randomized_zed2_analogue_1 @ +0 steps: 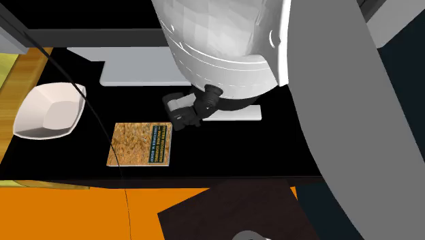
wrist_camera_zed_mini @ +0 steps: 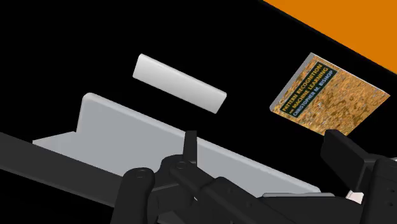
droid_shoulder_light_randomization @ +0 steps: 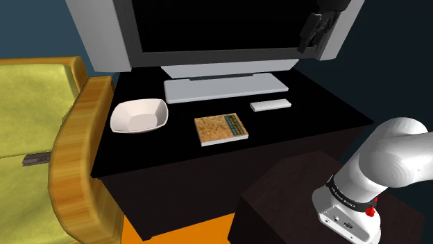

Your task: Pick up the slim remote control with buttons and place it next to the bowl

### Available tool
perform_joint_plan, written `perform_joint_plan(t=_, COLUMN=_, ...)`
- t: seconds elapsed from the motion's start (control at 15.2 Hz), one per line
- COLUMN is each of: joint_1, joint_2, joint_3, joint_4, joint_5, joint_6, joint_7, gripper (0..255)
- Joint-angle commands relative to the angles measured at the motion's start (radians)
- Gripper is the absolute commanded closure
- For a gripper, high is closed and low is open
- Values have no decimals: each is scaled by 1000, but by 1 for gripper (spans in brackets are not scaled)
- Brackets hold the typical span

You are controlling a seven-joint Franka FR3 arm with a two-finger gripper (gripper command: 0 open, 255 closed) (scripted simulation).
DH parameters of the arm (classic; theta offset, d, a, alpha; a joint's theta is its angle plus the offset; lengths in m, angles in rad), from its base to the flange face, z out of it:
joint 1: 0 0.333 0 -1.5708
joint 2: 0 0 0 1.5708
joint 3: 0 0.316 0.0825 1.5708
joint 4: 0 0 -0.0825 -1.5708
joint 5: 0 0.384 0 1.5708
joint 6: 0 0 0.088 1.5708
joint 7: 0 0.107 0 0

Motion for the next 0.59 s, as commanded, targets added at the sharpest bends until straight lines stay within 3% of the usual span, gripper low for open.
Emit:
perform_joint_plan(t=0.0, joint_1=0, joint_2=0, joint_3=0, joint_4=0, joint_5=0, joint_6=0, joint_7=0, gripper=0)
perform_joint_plan(t=0.53, joint_1=67, joint_2=71, joint_3=-175, joint_4=-169, joint_5=-77, joint_6=205, joint_7=-337, gripper=0)
